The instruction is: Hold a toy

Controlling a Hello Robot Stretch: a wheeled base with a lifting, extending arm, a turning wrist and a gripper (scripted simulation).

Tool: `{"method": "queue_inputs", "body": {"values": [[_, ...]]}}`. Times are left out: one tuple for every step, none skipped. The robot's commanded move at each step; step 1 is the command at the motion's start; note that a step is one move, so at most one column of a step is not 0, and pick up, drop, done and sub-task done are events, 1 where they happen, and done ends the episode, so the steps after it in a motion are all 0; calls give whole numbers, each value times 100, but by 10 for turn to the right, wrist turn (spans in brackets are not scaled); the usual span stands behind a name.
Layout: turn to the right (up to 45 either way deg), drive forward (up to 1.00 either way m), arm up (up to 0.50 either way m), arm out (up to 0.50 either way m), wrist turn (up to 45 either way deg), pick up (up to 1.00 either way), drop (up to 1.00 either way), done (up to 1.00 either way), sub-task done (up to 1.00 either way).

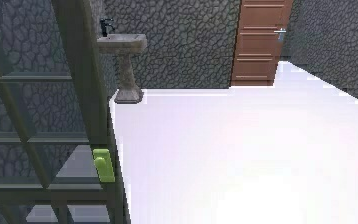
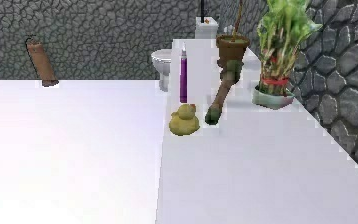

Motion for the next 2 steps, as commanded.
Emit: {"method": "queue_inputs", "body": {"values": [[0, 0, 50, 0, 0, 0, 0, 0, 0], [0, 0, 38, 0, 0, 0, 0, 0, 0]]}}
